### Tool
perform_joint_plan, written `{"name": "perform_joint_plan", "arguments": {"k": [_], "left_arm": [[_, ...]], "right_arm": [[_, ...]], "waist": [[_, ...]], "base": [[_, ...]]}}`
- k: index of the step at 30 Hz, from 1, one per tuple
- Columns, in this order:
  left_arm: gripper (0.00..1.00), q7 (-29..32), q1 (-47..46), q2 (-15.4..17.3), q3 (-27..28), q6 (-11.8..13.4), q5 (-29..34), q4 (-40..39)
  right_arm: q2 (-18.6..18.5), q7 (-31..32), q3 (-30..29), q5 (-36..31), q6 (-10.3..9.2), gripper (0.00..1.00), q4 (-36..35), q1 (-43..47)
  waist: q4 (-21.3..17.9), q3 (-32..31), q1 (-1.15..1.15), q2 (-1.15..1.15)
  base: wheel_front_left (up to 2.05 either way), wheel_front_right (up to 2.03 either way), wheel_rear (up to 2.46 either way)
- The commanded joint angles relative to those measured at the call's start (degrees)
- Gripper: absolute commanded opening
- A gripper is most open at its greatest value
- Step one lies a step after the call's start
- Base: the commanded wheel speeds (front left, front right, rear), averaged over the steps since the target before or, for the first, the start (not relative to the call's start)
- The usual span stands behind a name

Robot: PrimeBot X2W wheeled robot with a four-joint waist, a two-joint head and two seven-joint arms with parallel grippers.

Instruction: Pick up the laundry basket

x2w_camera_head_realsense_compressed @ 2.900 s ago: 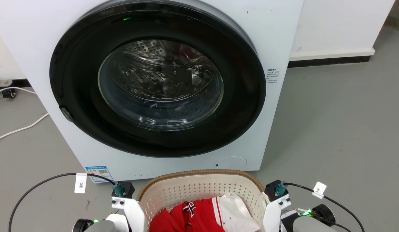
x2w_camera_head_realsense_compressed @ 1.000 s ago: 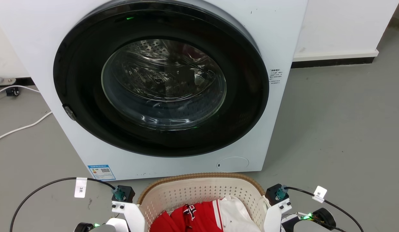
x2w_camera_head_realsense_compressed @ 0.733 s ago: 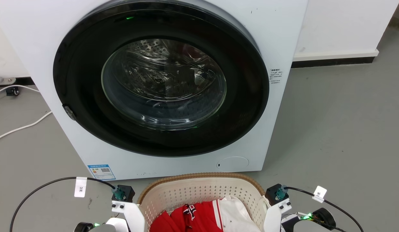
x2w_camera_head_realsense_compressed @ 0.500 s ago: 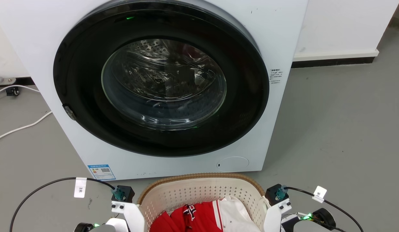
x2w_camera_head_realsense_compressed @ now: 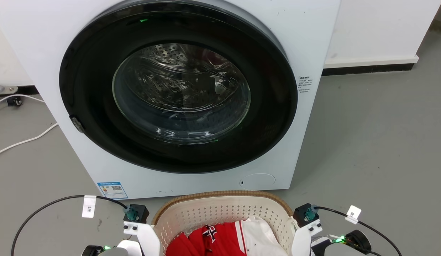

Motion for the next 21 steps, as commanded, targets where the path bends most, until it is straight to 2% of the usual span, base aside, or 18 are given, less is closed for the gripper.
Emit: {"name": "perform_joint_plan", "arguments": {"k": [1, 21], "left_arm": [[0.00, -0.6, -1.2, 0.0, -0.2, -0.4, -0.3, -0.1], [0.00, -1.0, -0.8, 0.5, -1.6, -0.4, -1.5, 0.0]], "right_arm": [[-0.2, -0.1, 0.5, -0.1, 0.19, 0.00, 0.0, -0.4], [-0.3, 0.2, 1.5, 0.8, 0.19, 0.00, 0.0, 0.1]], "waist": [[0.0, 0.0, 0.00, 0.00], [-0.1, -0.5, 0.00, 0.00]], "base": [[0.00, 0.00, 0.00], [0.00, 0.00, 0.00]]}}
